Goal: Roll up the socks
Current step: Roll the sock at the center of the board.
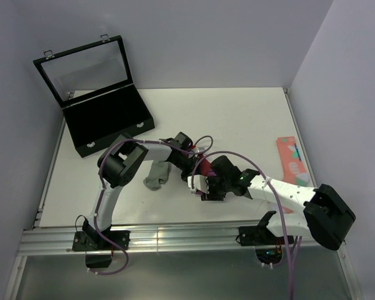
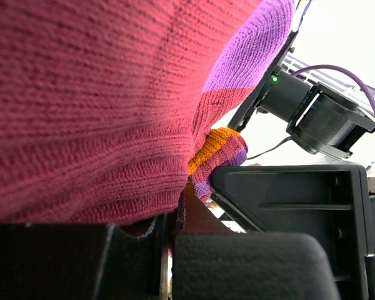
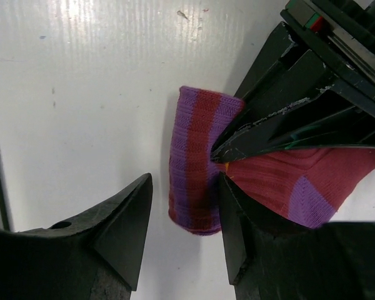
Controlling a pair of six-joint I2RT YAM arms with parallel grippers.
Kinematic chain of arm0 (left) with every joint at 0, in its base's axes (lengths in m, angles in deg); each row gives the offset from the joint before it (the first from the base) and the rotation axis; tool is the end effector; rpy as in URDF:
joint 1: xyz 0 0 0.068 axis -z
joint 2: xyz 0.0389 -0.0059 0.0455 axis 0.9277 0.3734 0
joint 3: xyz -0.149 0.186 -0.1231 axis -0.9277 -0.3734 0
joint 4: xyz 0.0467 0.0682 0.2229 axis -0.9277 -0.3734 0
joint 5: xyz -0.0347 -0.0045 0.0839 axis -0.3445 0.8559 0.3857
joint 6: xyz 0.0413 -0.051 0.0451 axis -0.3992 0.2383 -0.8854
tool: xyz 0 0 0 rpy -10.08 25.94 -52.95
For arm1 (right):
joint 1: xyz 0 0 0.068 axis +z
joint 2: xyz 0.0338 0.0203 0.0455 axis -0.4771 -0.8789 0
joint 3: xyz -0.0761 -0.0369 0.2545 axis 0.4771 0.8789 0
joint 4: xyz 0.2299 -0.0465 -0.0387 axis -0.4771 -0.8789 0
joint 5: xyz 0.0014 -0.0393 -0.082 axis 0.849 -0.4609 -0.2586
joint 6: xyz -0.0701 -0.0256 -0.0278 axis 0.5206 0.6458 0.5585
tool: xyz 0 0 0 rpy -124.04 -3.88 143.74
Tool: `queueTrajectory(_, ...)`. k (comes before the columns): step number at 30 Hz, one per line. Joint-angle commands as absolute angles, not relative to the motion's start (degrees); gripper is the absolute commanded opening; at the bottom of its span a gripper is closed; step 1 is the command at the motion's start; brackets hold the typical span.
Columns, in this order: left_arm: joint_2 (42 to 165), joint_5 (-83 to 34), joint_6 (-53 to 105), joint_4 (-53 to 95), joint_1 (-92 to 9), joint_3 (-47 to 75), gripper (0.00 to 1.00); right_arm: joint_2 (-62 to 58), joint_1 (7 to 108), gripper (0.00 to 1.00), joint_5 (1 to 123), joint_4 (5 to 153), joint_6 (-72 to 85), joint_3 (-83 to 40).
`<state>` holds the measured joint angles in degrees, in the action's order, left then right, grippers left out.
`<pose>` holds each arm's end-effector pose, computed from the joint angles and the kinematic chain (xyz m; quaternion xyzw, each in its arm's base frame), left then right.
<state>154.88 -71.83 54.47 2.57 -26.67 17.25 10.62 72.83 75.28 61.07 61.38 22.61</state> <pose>0.2635 -0.3077 0.0836 -0.0981 -0.8675 0.4572 0.1697 0.1357 0.1665 0.1556 -0.7143 0.6143 0.1619 0.2936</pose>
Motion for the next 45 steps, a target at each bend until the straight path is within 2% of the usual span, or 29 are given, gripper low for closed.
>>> queueTrajectory(1,160.3,-57.9,50.4,-4.1,-26.2,14.6,0.0,9.3,73.8,0.53,71.9,65.5,61.4,24.0)
queueTrajectory(7,160.2,-58.9,50.5,-3.7,-26.3,14.3,0.0,7.1,74.0,0.52,70.1,67.6,61.6,25.0)
queueTrajectory(12,159.8,-59.8,50.5,-3.2,-26.4,14.0,0.0,5.2,73.9,0.47,69.3,68.7,61.3,24.9)
queueTrajectory(15,159.5,-59.8,50.6,-3.0,-26.5,13.6,0.0,4.5,73.9,0.27,69.5,68.9,60.8,24.5)
queueTrajectory(17,158.9,-59.8,51.2,-2.1,-26.6,12.9,0.02,4.2,73.8,0.24,70.2,68.3,60.4,24.3)
queueTrajectory(19,158.1,-59.4,52.4,-0.9,-26.9,11.6,0.05,3.9,73.8,0.16,70.7,67.3,60.2,23.4)
queueTrajectory(32,147.0,-55.9,58.3,16.0,-28.7,9.3,0.31,-1.0,69.2,0.13,77.7,57.0,60.0,17.2)
queueTrajectory(45,143.6,-49.5,58.1,17.5,-31.0,8.7,0.32,-3.6,69.1,0.13,76.7,57.0,59.2,16.6)
